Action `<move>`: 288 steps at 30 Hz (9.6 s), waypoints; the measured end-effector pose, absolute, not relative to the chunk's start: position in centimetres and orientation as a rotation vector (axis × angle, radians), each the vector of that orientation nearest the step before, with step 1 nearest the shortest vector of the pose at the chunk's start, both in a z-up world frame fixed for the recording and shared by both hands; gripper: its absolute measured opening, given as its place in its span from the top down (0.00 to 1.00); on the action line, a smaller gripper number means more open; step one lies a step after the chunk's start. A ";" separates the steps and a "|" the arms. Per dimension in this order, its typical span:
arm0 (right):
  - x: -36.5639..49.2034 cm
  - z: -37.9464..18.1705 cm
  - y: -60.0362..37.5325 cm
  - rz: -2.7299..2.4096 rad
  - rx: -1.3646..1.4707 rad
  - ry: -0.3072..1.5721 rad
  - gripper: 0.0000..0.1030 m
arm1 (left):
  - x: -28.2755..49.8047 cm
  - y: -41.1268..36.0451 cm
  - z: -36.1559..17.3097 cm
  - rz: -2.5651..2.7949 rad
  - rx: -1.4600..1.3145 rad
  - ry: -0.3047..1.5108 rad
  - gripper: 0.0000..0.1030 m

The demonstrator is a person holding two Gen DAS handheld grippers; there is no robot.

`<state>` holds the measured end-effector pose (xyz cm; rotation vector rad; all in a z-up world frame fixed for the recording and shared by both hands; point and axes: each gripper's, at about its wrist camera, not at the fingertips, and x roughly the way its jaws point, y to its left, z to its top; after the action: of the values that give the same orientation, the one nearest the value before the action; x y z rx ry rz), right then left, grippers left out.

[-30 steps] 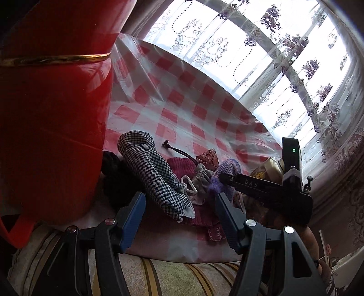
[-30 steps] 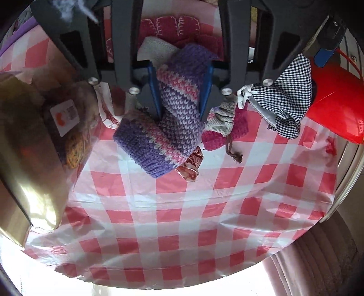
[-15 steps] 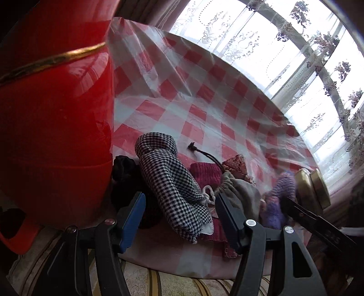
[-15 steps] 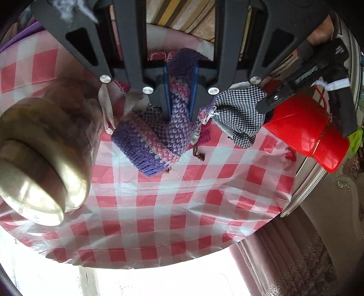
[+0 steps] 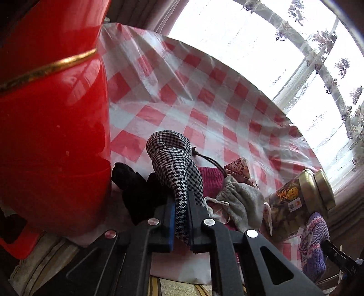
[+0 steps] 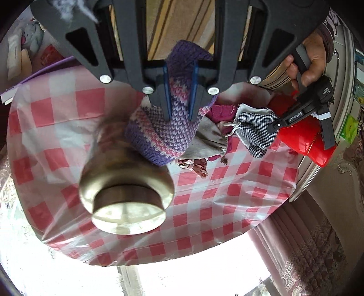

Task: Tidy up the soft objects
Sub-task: 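Grasp the purple knit mitten with the right tool while the left tool grasps the houndstooth cloth, then carry the mitten into the box and release while the left tool drops the houndstooth cloth there, then move both open tools back to the pile of soft items, then grasp the black scrunchie with the left tool while the right tool grasps the black rolled item, then carry both black items over the box and open both tools to drop them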

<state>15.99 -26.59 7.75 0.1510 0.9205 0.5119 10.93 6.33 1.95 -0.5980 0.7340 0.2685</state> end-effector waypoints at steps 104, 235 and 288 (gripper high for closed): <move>10.9 7.0 -37.3 0.434 0.078 1.025 0.31 | 6.4 2.0 5.6 0.043 -0.423 0.769 0.33; 2.9 3.4 -53.8 0.168 0.210 0.973 0.54 | 5.1 -26.2 8.0 -0.722 -0.421 0.882 0.82; 2.4 -0.9 -56.8 0.141 0.225 1.081 0.49 | 10.6 -31.1 5.0 -0.735 -0.452 1.086 0.28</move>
<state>2.38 -56.79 -0.89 0.2254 1.0814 0.1412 10.56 -31.13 4.95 -0.4523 1.0858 -0.7347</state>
